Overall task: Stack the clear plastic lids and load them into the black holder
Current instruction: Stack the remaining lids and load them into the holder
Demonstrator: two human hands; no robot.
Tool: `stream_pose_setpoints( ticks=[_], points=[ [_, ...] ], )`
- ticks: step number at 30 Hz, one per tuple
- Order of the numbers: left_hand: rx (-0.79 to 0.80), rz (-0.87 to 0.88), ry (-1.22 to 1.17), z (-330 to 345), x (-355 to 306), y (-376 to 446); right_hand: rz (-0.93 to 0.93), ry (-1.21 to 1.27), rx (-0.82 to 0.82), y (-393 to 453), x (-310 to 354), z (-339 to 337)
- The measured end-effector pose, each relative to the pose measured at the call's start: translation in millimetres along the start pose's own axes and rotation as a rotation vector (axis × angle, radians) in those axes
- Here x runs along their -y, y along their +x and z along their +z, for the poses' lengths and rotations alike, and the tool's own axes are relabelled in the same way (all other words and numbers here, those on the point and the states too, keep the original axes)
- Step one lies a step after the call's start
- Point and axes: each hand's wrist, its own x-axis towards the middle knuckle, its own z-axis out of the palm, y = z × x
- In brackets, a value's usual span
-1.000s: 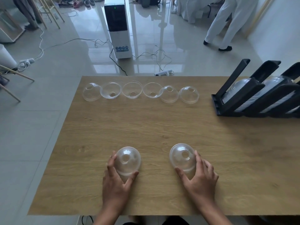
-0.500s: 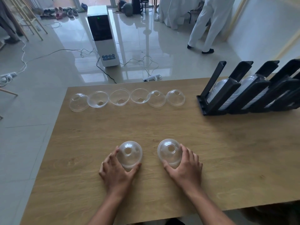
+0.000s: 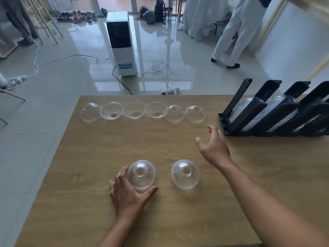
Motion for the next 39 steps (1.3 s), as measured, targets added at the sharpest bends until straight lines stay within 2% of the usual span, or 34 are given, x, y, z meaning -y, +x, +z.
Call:
stream_pose_setpoints(
  ticks=[6, 13, 20, 24, 29, 32, 36, 39],
  points=[
    [0.014, -0.013, 0.008, 3, 3, 1, 0.031, -0.144, 0.186, 118, 32, 0],
    [0.019, -0.002, -0.011, 3, 6, 2, 0.074, -0.295, 0.36, 161, 36, 10],
    [0.03, -0.006, -0.046, 1, 8, 1, 0.049, -0.269, 0.31, 164, 23, 19],
    [0.026, -0.007, -0.043, 3, 11, 1, 0.017, -0.258, 0.215, 150, 13, 16],
    [0.04, -0.004, -0.056, 1, 11, 1, -0.051, -0.048, 0.09, 111, 23, -1],
    [0.052, -0.033, -0.097, -3, 8, 1, -0.157, 0.079, 0.047, 60, 29, -15],
    [0.086, -0.099, -0.18, -16, -4, 6, -0.293, 0.098, 0.057, -24, 15, -19],
    [0.051, -0.036, -0.147, -25, -27, 24, -0.334, 0.078, 0.025, -70, -1, -5]
  ],
)
